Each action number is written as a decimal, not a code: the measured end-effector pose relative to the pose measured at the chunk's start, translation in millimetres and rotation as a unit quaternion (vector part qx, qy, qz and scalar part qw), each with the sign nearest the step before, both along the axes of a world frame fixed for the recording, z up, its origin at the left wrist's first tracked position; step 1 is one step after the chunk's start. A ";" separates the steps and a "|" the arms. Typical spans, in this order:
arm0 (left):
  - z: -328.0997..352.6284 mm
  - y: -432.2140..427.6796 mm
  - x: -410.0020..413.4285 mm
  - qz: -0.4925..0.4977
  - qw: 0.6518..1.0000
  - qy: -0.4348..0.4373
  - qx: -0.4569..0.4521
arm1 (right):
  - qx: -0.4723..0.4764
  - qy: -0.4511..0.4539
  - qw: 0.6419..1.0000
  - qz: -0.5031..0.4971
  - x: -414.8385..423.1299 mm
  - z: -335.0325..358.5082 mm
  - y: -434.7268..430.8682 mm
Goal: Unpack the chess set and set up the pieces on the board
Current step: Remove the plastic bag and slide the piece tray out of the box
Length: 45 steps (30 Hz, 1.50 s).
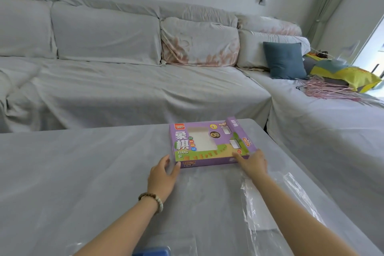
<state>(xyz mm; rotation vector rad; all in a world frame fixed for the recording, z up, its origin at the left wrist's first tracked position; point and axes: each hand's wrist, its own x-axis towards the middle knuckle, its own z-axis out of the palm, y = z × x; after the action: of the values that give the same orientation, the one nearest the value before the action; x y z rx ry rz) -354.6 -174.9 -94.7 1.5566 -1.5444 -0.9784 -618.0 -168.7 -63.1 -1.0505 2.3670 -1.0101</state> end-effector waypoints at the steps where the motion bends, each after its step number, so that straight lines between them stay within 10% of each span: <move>1: 3.6 7.1 6.0 -0.011 1.000 -0.002 0.004 | -0.006 0.018 1.000 0.021 5.5 6.3 7.3; 7: 22.4 75.6 59.9 -0.069 0.993 -0.093 -0.029 | -0.118 -0.025 0.985 0.121 66.9 37.0 71.7; 16: 14.9 181.5 169.9 -0.100 0.929 -0.353 -0.053 | 0.022 -0.136 0.967 0.214 193.5 -4.4 202.0; 24: 13.3 246.3 225.4 -0.097 0.969 -0.227 -0.018 | 0.020 -0.170 0.957 0.233 234.4 -9.4 262.6; 29: 17.7 258.3 241.7 -0.103 0.975 -0.198 -0.012 | -0.011 0.100 0.946 0.307 256.0 -1.8 259.4; 37: 9.9 268.9 241.5 -0.060 0.987 -0.145 -0.033 | 0.090 0.258 0.847 0.455 315.2 13.2 221.3; 45: 15.5 266.8 235.2 -0.017 0.991 -0.129 0.006 | 0.149 0.192 0.870 0.429 335.4 23.7 208.1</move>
<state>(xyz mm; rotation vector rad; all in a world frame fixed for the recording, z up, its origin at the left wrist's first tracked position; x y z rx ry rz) -119.4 91.9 -79.2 1.7241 -1.7483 -0.8297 -282.6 39.5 -39.4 -2.0207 1.8333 -0.1041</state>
